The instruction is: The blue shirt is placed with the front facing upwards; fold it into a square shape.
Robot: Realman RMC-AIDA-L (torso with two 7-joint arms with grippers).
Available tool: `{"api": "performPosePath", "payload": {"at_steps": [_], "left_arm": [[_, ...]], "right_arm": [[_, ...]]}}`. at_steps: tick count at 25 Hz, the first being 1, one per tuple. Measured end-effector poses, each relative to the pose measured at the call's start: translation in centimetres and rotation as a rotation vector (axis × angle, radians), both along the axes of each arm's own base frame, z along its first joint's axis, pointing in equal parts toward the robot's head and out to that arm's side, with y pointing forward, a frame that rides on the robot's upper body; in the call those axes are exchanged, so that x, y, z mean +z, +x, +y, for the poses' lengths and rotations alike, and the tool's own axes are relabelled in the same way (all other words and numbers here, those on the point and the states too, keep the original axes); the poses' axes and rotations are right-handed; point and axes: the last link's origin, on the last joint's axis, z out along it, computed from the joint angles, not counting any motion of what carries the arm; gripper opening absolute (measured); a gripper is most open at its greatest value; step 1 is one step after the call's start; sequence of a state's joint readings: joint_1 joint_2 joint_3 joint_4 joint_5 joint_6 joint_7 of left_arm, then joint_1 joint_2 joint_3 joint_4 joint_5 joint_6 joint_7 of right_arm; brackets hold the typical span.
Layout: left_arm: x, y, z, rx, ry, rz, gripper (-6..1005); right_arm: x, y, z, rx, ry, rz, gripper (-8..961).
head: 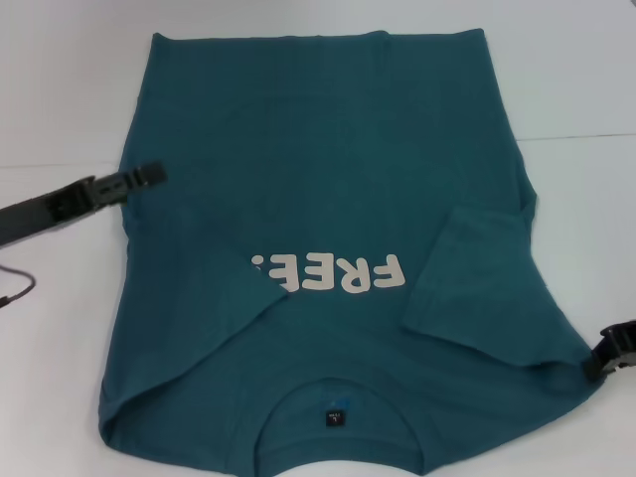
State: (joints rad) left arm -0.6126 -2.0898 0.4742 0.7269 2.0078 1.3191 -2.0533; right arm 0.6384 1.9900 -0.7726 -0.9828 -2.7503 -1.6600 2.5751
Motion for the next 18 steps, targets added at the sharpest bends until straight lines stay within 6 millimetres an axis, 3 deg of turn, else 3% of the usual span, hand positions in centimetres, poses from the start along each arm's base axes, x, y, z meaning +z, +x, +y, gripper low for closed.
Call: {"api": "performPosePath", "payload": {"at_steps": [7, 13, 18], "left_arm": [[2.6, -2.2, -1.2, 0.176, -0.138, 0.128, 932], [4.7, -1.8, -3.1, 0.226, -0.304, 0.204, 932], [4.8, -1.8, -4.4, 0.293, -0.404, 0.214, 933]], "right_arm": [[-0.2, -1.4, 1.2, 0.064, -0.003, -0.003, 50], [-0.1, -2.1, 1.8, 0.107, -0.007, -0.007, 50], [0.0, -2.2, 1.9, 0.125, -0.009, -0.006, 50]]}}
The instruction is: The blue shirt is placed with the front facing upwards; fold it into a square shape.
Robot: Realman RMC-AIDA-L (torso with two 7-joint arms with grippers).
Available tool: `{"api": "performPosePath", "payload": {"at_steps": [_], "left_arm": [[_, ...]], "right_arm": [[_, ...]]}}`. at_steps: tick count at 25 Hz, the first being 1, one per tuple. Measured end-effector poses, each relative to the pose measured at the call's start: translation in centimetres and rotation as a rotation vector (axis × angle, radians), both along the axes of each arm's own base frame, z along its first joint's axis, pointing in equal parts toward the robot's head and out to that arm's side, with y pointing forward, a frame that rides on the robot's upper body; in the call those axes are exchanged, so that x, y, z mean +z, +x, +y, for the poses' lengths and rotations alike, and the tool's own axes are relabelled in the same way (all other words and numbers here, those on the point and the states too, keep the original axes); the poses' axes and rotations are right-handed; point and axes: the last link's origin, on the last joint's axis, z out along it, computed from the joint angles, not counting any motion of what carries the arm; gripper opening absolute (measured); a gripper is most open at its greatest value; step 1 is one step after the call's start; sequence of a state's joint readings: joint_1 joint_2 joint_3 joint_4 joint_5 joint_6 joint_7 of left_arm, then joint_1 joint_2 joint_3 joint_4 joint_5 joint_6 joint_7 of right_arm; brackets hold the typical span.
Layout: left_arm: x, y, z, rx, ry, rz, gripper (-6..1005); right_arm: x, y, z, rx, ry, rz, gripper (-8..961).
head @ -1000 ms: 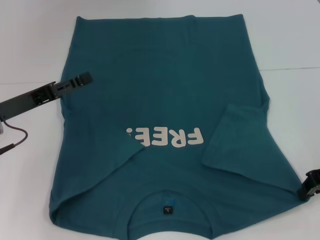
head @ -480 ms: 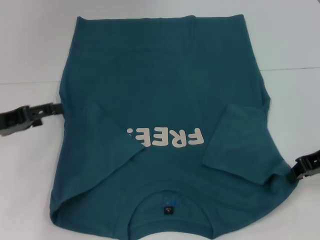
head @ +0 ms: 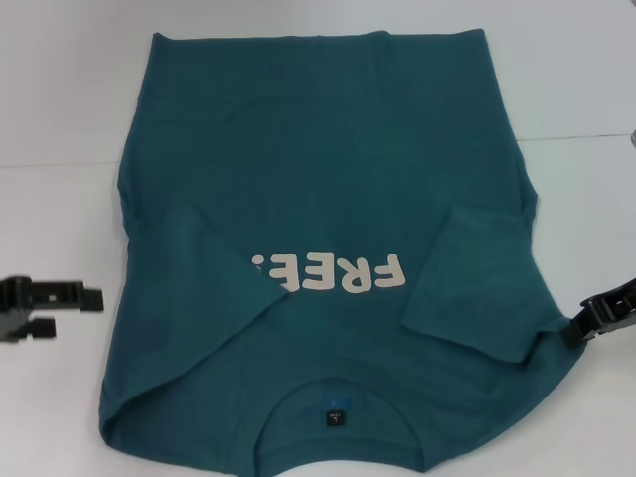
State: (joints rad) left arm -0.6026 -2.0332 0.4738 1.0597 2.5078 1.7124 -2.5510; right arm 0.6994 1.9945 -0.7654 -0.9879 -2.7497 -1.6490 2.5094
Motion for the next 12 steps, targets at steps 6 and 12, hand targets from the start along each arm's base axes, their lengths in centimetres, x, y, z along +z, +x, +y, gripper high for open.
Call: {"api": "performPosePath", "payload": {"at_steps": [6, 12], "left_arm": [[-0.9, -0.4, -1.0, 0.069, -0.114, 0.033, 933], [-1.4, -0.8, -1.8, 0.113, -0.148, 0.016, 932]], "right_arm": [[0.2, 0.0, 0.0, 0.010, -0.007, 0.000, 51], [0.1, -0.1, -0.1, 0.024, -0.015, 0.002, 51]]}}
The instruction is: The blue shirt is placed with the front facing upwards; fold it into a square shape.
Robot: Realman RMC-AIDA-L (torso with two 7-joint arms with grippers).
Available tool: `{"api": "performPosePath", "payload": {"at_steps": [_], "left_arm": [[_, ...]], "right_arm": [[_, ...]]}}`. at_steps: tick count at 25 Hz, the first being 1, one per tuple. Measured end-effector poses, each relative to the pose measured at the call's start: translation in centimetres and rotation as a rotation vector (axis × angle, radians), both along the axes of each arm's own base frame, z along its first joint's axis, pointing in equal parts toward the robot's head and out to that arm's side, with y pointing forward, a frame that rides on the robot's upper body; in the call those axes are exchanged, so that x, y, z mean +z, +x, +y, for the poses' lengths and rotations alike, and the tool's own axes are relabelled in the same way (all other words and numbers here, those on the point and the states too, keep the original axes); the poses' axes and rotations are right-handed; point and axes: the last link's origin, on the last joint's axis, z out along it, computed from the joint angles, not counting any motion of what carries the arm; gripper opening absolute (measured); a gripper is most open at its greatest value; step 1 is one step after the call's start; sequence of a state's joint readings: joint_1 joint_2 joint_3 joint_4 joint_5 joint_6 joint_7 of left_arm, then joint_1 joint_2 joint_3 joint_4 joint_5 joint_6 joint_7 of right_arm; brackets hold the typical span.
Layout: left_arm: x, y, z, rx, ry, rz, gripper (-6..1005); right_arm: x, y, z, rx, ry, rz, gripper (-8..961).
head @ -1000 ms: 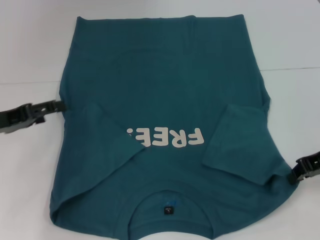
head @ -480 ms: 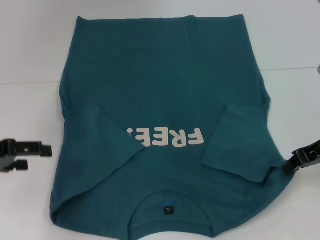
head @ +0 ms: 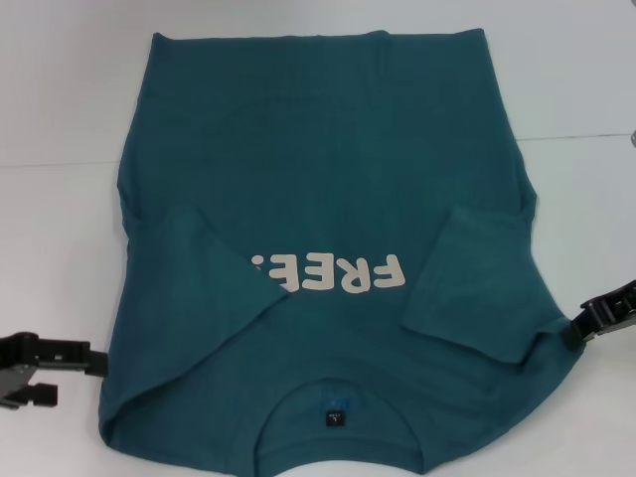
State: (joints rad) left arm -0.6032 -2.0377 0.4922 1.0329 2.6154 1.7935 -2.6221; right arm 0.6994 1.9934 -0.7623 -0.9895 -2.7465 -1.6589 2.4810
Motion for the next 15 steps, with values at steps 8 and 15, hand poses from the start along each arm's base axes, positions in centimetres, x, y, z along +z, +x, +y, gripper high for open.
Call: {"api": "performPosePath", "payload": {"at_steps": [8, 15], "left_arm": [[-1.4, -0.7, -0.8, 0.046, -0.033, -0.035, 933], [-2.1, -1.2, -0.7, 0.062, -0.030, -0.036, 932]], "right_arm": [[-0.1, 0.0, -0.2, 0.008, -0.005, 0.017, 51], [-0.1, 0.2, -0.4, 0.010, -0.010, 0.026, 51]]}}
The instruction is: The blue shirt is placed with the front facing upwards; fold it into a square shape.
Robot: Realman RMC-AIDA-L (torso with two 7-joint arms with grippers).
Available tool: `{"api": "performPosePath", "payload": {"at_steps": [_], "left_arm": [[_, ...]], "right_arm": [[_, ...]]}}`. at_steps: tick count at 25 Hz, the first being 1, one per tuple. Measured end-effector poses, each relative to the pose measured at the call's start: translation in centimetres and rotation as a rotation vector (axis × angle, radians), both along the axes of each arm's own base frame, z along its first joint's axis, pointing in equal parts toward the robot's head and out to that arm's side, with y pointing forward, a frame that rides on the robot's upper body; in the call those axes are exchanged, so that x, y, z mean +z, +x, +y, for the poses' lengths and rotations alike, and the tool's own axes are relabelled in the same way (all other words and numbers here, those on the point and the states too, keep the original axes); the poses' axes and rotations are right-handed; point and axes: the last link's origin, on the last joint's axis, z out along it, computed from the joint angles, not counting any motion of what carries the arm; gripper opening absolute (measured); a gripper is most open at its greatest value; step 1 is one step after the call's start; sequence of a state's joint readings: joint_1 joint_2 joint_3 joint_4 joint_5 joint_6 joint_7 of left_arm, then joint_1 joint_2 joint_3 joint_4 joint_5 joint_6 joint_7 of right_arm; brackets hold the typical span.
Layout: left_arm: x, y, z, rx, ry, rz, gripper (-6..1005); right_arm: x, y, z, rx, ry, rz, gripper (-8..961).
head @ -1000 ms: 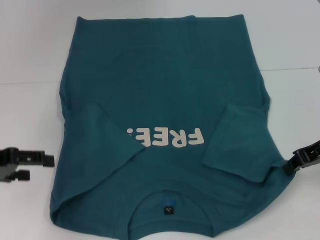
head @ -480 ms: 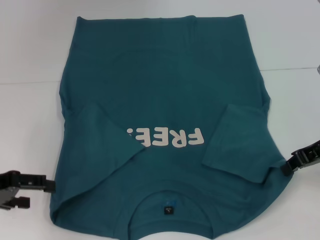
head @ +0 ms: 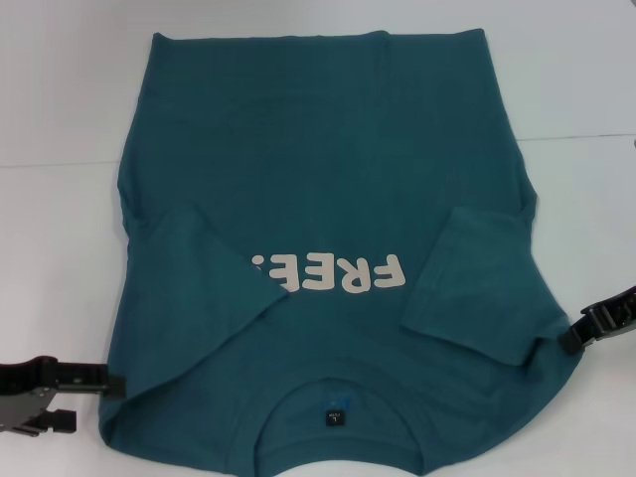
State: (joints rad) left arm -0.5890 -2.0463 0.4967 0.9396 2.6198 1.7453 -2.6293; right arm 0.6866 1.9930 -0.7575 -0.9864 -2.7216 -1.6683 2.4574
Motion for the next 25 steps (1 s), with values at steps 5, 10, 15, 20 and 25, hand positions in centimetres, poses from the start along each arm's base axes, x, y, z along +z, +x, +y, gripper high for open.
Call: {"api": "performPosePath", "payload": {"at_steps": [5, 10, 15, 20, 25], "left_arm": [[-0.7, -0.3, 0.2, 0.010, 0.002, 0.003, 932], [-1.1, -0.6, 0.7, 0.016, 0.017, 0.027, 932], [-1.4, -0.9, 1.1, 0.026, 0.034, 0.035, 932], [-1.7, -1.0, 1.3, 0.035, 0.041, 0.037, 932], [-2.3, -0.9, 1.4, 0.038, 0.026, 0.027, 933]], "right_arm": [[0.0, 0.2, -0.1, -0.001, 0.000, 0.004, 47], [0.0, 0.3, -0.2, 0.002, -0.003, 0.004, 44], [0.1, 0.3, -0.2, 0.004, -0.003, 0.004, 44], [0.1, 0.3, -0.1, 0.007, -0.002, 0.004, 44], [0.3, 0.4, -0.1, 0.010, 0.004, 0.006, 44]]}}
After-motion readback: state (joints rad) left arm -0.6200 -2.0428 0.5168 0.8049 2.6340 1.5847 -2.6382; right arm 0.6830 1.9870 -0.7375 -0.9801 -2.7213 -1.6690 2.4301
